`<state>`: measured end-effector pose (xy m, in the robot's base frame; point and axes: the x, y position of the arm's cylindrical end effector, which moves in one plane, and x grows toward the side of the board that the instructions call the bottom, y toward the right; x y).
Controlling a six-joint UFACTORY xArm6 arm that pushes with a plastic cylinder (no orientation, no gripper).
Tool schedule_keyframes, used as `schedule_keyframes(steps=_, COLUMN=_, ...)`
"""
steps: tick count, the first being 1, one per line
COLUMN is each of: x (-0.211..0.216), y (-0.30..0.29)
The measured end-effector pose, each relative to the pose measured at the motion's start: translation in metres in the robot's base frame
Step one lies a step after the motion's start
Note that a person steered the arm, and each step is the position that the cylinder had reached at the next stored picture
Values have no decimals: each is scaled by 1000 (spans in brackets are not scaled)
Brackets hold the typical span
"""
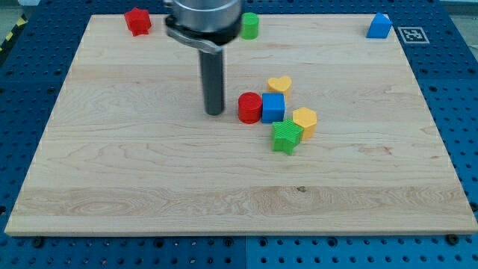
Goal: Point at the red star
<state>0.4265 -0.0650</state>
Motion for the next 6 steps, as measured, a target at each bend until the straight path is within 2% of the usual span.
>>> schedule_keyframes(steps=1, x=-46, y=-60)
schedule_keyframes(steps=3, x=-184, y=-201)
schedule_keyframes(steps=4, x=-216, y=-231)
schedule_keyframes(steps=6, x=-235, y=-179)
